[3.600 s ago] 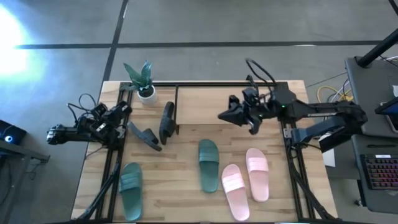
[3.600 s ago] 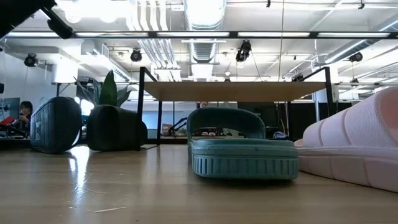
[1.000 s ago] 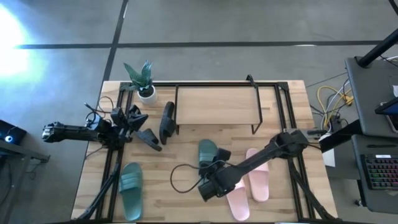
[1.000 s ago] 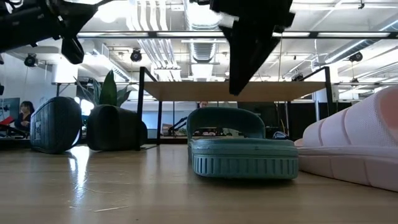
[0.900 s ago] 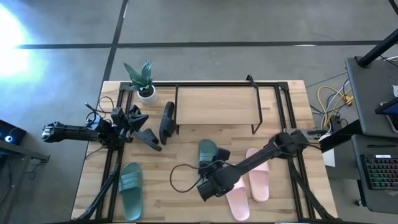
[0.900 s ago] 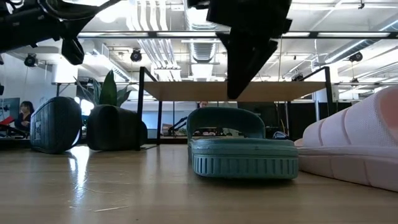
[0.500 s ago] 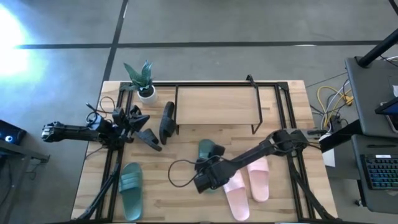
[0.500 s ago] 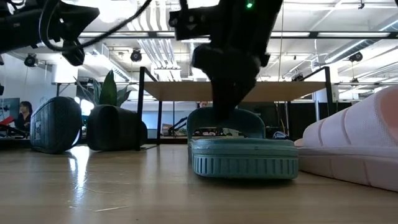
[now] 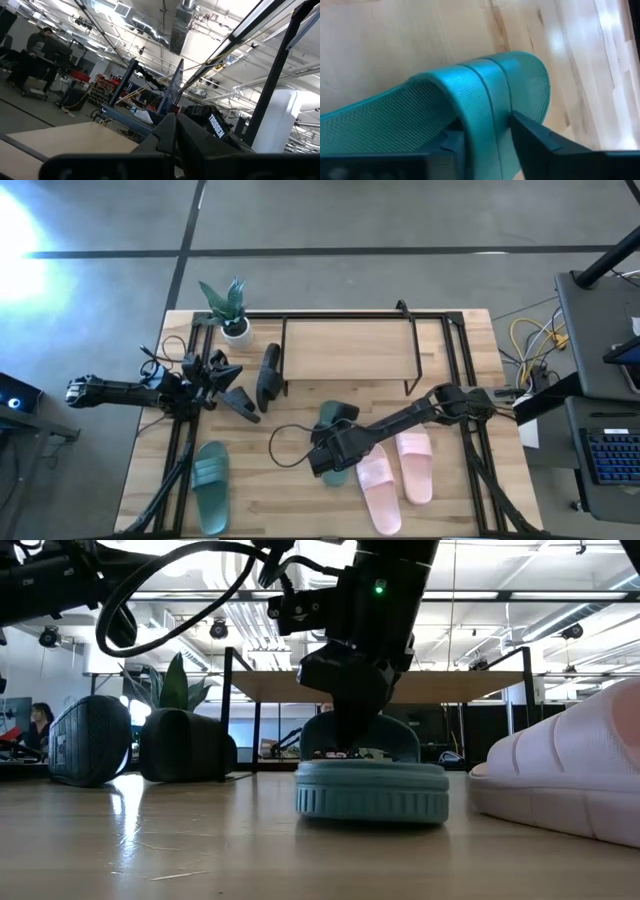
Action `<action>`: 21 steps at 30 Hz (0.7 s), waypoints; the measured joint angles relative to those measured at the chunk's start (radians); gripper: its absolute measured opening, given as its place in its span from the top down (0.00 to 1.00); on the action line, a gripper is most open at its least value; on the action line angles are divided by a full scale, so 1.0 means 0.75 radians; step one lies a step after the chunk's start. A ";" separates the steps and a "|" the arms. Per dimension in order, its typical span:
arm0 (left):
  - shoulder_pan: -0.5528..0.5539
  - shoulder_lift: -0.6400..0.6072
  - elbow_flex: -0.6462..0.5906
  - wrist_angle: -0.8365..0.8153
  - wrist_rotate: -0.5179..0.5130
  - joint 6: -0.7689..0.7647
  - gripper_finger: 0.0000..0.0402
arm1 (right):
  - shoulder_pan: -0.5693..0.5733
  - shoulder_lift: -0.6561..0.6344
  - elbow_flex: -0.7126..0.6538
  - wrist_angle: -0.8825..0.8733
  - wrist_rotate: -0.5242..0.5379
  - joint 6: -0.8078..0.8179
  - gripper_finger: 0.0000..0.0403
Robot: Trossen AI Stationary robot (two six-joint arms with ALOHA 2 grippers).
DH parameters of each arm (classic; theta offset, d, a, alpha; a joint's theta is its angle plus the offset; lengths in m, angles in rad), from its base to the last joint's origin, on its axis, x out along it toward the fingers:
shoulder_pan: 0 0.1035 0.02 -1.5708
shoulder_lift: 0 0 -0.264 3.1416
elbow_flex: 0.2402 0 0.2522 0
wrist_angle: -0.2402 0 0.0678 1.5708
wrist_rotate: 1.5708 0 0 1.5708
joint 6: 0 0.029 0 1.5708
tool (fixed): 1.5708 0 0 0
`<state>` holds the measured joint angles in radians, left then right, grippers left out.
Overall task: Pick and place slides into the shelf
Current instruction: Put the right green slipper on the shelf
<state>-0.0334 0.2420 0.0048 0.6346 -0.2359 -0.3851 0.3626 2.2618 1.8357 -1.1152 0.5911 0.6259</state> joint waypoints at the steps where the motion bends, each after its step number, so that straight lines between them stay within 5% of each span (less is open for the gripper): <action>1: 0.000 0.000 0.000 0.000 0.000 0.000 1.00 | 0.000 0.000 0.001 0.000 0.003 -0.003 0.77; 6: 0.000 0.000 0.000 0.001 -0.001 0.000 1.00 | 0.007 0.000 0.020 -0.021 -0.011 -0.003 0.96; 13: 0.001 0.000 0.000 0.000 -0.047 0.000 1.00 | 0.018 -0.053 0.173 -0.028 -0.098 0.019 0.97; 21: 0.001 0.004 0.000 0.000 -0.095 0.000 1.00 | 0.016 -0.250 0.316 -0.097 0.162 0.190 0.97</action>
<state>-0.0326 0.2453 0.0048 0.6344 -0.3069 -0.3851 0.3744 2.0747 2.0728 -1.1876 0.7123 0.7686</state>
